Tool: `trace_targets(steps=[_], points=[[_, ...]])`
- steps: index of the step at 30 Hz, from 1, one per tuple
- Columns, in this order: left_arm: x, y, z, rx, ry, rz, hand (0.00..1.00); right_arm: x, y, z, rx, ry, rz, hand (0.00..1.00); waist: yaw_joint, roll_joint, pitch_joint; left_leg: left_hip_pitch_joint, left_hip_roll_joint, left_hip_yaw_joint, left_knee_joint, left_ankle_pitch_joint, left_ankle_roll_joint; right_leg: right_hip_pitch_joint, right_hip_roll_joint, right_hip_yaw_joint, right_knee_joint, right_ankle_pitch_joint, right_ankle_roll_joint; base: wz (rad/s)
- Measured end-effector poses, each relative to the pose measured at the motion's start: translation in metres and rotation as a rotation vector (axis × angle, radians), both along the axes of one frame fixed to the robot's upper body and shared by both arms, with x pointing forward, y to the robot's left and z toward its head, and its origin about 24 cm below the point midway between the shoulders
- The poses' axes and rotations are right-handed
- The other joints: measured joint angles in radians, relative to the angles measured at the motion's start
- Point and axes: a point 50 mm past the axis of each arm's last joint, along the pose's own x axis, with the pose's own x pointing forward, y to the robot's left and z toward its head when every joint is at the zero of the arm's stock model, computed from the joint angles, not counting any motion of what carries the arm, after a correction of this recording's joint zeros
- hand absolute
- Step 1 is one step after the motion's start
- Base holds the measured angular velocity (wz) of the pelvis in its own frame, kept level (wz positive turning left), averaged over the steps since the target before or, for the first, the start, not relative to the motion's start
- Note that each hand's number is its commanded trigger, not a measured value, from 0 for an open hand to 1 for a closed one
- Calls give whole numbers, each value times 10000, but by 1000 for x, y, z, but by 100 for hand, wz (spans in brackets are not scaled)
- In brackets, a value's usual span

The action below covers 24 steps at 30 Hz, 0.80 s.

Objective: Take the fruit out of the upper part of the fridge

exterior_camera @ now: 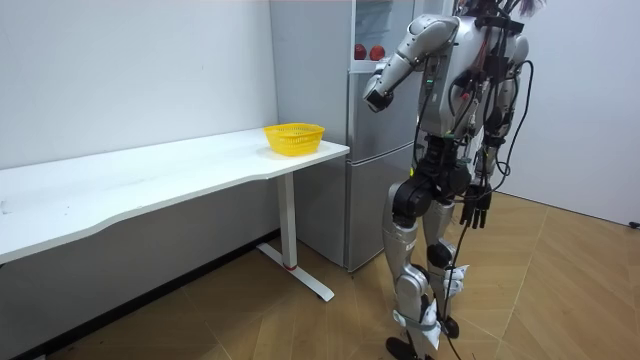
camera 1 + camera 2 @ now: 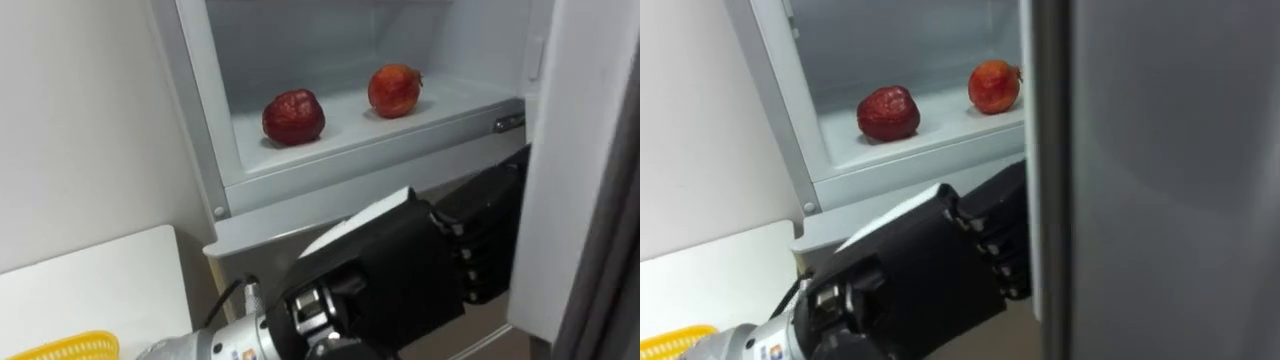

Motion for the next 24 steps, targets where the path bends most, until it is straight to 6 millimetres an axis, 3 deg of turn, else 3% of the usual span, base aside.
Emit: trace_targets(steps=[6,13,16,20,24], points=[[3,-14,4,24,-98,-438,0,6,0,1,42,-228,-19,0,-358,38,13,76,37,270,-6,0,0,-21,48,198,11,12,-20,-12],[18,-27,9,227,-71,-551,0,-1,1,0,218,-327,-674,0,-752,54,20,167,70,797,-2,-1,-1,-29,104,598,33,35,-32,-16],[18,-29,12,213,-183,-616,0,-4,-2,0,187,-320,-908,0,-1014,163,1,146,76,869,-5,-1,-2,-164,123,692,21,42,-34,-13],[17,-34,26,122,-704,-790,0,-7,-10,3,-20,-249,-1045,0,-1091,346,30,170,86,970,-8,-1,-2,-177,163,877,16,44,-36,-13],[14,-38,32,-91,-908,-949,0,-12,-14,4,-103,-90,-1099,0,-1215,380,34,155,107,975,-11,-1,-2,-176,187,891,18,45,-38,-3]])
